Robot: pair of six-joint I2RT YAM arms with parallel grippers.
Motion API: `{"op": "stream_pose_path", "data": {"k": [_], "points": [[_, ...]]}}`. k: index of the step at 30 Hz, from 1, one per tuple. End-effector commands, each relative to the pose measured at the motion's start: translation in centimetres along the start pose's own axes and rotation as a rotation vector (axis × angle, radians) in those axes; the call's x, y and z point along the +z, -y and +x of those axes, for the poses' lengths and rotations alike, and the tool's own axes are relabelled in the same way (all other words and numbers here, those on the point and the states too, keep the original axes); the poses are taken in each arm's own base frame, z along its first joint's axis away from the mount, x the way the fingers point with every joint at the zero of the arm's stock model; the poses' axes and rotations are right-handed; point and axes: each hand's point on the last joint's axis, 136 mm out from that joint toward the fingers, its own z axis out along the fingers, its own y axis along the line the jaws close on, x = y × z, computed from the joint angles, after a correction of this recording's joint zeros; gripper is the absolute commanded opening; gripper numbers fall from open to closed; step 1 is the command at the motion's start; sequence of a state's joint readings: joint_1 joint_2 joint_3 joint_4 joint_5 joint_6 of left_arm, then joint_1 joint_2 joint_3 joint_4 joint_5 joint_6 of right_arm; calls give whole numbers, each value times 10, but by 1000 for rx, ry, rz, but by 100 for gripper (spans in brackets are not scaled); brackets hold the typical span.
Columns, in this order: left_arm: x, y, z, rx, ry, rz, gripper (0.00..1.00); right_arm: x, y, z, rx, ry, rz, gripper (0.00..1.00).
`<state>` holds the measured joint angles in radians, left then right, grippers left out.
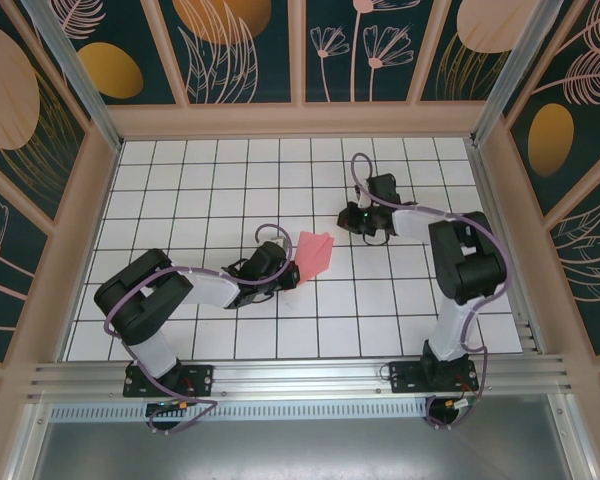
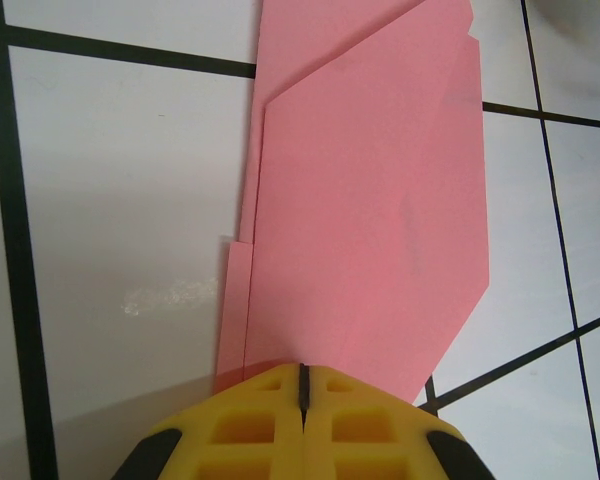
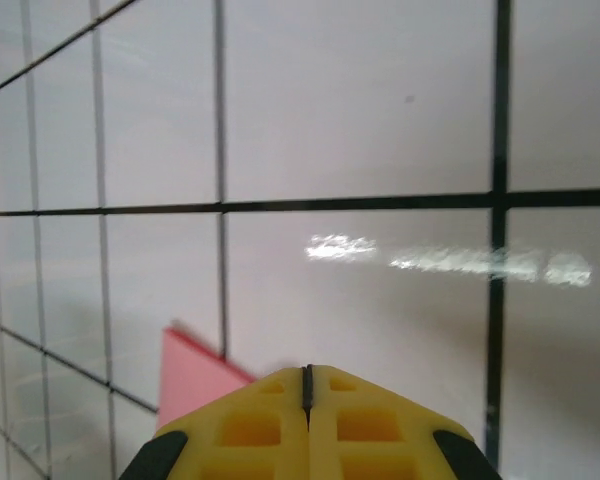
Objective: Fold a paper plane with a square sheet of paper (pick it up from the middle)
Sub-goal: Fourth fold the wing at the center of the table.
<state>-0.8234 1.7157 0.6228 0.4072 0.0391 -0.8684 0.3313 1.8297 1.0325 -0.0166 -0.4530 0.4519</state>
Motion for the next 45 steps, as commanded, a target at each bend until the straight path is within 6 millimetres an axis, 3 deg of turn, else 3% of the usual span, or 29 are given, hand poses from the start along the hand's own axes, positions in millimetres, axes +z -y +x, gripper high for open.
{"op": "stream_pose_path", "data": {"k": [1,4,9,14,20,21,23,28,31,35,40,45], "points": [[-3,-53,47,-4,-166,-178,0,-10,-29,21,-41,-8,-44,5],[-3,-51,45,-2,-160,-178,0,-2,-46,49,-57,-67,-71,5],[-4,-49,42,-4,-150,-177,0,16,-62,77,-60,-132,-99,5],[-4,-45,39,-6,-146,-167,0,35,-62,96,-43,-199,-123,5],[-4,-39,33,-4,-133,-160,1,49,-44,112,-8,-249,-87,5],[-9,-28,24,0,-109,-131,1,51,-40,115,-3,-255,-74,5],[-12,-18,17,7,-98,-105,5,53,-32,119,7,-264,-44,4],[-27,12,-5,30,-54,-30,29,56,-17,126,16,-279,9,4],[-34,31,-18,44,-26,32,34,57,-14,128,20,-287,19,4],[-32,45,-23,53,-28,84,30,60,-10,130,26,-297,28,4],[-17,38,-14,51,-70,63,20,63,-6,135,36,-311,40,4],[-9,29,-2,41,-117,48,19,64,-2,136,40,-317,55,4]]}}
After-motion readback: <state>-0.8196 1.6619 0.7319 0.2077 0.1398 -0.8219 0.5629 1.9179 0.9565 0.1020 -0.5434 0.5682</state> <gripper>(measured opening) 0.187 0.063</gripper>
